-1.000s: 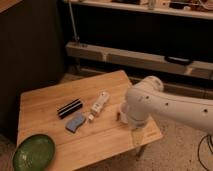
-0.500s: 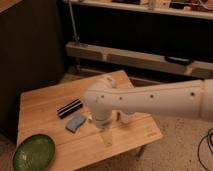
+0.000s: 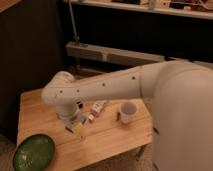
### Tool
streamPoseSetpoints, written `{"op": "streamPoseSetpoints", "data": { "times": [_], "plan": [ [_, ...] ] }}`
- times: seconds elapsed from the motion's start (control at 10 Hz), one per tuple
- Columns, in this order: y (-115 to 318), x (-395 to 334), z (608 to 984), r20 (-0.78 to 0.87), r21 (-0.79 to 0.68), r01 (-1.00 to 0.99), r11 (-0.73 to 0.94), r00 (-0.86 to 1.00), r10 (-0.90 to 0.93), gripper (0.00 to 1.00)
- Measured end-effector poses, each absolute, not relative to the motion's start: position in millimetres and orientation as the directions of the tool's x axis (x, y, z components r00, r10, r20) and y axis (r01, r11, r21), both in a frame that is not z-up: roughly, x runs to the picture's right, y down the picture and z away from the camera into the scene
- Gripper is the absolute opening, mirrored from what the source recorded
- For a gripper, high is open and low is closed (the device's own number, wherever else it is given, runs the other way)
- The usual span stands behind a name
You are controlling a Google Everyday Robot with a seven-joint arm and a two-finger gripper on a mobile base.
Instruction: Move the arm in a circular motion
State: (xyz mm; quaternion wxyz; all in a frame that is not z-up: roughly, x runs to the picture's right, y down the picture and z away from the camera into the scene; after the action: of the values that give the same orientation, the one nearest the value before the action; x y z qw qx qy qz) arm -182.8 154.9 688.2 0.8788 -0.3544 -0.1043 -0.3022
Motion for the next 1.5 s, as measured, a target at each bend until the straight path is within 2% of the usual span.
{"op": "streamPoseSetpoints", "data": {
  "times": [0.3,0.4,0.7,0.9,1.1,1.5],
  "plan": [
    [101,-214,726,0.38,-0.55,0.586,0.595,0.81,-0.447,0.8],
    [69,-211,746,0.361,-0.547,0.566,0.617,0.824,-0.436,0.8],
    [8,-177,773,0.304,-0.551,0.495,0.672,0.869,-0.391,0.8],
    [-29,-128,783,0.244,-0.563,0.41,0.718,0.912,-0.33,0.8],
    [-51,-67,785,0.182,-0.575,0.316,0.755,0.949,-0.259,0.8],
    [-48,44,770,0.053,-0.595,0.106,0.796,0.994,-0.093,0.8]
  ]
}}
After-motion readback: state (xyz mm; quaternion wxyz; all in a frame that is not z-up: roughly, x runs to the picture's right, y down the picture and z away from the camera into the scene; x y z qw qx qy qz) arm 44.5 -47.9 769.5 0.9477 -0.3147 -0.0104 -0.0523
